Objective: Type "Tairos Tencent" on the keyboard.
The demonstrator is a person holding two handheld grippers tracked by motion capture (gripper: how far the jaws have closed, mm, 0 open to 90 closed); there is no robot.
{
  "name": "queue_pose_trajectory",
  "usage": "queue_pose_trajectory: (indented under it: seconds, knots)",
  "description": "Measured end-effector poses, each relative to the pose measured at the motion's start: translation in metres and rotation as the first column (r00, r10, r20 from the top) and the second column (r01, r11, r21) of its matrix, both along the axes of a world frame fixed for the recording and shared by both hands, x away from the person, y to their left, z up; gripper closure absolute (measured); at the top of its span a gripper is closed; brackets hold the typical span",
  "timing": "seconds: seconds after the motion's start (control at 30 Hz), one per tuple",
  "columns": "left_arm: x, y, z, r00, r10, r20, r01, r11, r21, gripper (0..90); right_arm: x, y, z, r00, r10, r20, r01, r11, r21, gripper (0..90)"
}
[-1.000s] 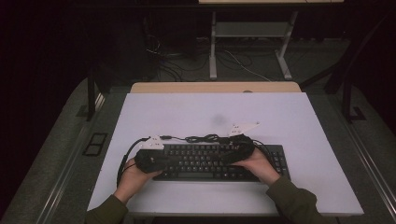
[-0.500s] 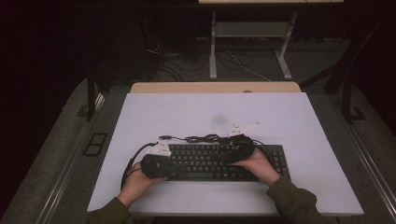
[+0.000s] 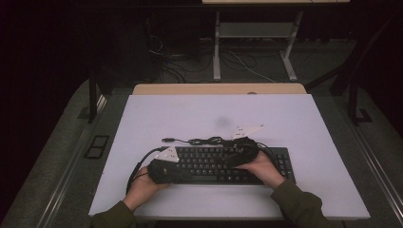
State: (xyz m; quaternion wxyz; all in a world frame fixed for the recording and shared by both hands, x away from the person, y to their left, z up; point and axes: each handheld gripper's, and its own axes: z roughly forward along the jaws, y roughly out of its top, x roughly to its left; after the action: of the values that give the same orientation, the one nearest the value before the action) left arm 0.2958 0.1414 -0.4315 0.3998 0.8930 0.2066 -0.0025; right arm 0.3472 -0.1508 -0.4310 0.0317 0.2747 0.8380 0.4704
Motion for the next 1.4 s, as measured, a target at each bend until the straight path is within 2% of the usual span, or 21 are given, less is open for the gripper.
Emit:
queue_pose_trajectory:
  seconds: [0.4, 0.7, 1.1, 1.2, 1.4]
  knots:
    - [0.0019, 0.0, -0.0037, 0.9999, -0.001, -0.014, 0.001, 1.0, 0.0, 89.3, -0.0001, -0.0001, -0.0002, 1.0, -0.003, -0.001, 0.003, 1.0, 0.0, 22.6]
    - [0.0007, 0.0002, -0.0006, 1.0, 0.003, 0.004, -0.003, 1.0, 0.008, 89.3, -0.0001, -0.0002, 0.0003, 1.0, -0.002, 0.0, 0.002, 1.0, -0.001, 22.6]
    - [0.001, 0.0027, 0.0034, 0.9996, 0.019, 0.019, -0.019, 0.9997, -0.014, 89.0, -0.0001, -0.0002, 0.0003, 1.0, -0.002, 0.001, 0.002, 1.0, -0.001, 22.6]
    - [0.0027, 0.0046, 0.0046, 0.999, 0.039, 0.022, -0.039, 0.999, -0.024, 81.9, -0.0001, 0.0001, 0.0001, 1.0, -0.001, 0.002, 0.001, 1.0, -0.003, 22.6]
    - [0.0064, 0.0066, 0.0057, 0.9964, 0.079, 0.028, -0.078, 0.9955, -0.054, 61.7, -0.0017, -0.0011, -0.0005, 1.0, 0.003, -0.001, -0.003, 1.0, -0.002, 23.0]
